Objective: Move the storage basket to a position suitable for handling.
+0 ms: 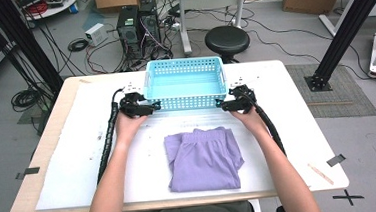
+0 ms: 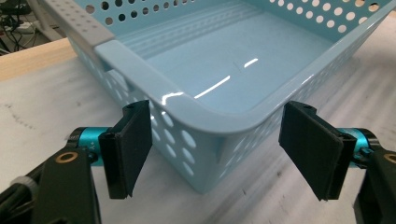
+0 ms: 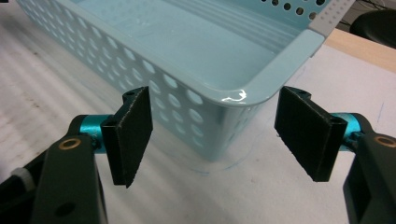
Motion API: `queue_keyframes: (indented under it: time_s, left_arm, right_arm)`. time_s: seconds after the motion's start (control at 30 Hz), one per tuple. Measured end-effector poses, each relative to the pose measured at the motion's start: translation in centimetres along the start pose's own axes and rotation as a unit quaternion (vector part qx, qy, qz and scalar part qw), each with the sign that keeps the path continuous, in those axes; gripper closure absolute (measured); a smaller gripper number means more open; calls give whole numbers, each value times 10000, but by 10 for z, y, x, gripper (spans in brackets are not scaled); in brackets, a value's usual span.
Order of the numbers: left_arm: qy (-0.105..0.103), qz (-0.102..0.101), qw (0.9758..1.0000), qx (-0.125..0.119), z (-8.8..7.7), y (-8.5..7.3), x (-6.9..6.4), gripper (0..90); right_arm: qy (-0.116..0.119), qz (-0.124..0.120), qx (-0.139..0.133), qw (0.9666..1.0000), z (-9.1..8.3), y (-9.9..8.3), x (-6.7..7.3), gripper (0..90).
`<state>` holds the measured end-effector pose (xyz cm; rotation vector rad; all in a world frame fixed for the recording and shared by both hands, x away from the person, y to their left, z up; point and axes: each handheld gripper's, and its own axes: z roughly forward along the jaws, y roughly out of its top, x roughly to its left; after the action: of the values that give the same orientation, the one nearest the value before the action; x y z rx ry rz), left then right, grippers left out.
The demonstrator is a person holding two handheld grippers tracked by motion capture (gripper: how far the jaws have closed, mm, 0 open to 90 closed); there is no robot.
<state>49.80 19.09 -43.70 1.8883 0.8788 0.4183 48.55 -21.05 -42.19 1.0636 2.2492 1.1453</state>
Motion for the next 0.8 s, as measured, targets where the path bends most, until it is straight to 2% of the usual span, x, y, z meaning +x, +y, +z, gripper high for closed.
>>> queue_keyframes:
  time_s: [0.13,0.2,0.27,0.47,0.57,0.8]
  left_arm:
    - [-31,9,10000,-25,2,-1,1,237]
    - [-41,-20,10000,-29,2,-1,1,242]
    - [-18,10,10000,-14,2,0,-2,249]
    - [-54,74,9999,68,0,2,-5,252]
    - [-100,81,9998,132,-2,2,-8,254]
    - [-171,203,9994,228,-6,1,-18,258]
  right_arm:
    - [141,-41,-24,9999,4,1,-3,357]
    - [48,-125,6,9999,4,4,-2,356]
    - [-10,-160,10,9999,3,5,-2,398]
    - [64,-191,57,9998,-4,4,-4,459]
    - [95,-183,86,9997,-8,3,-5,468]
    - [100,-330,144,9993,-21,-5,0,477]
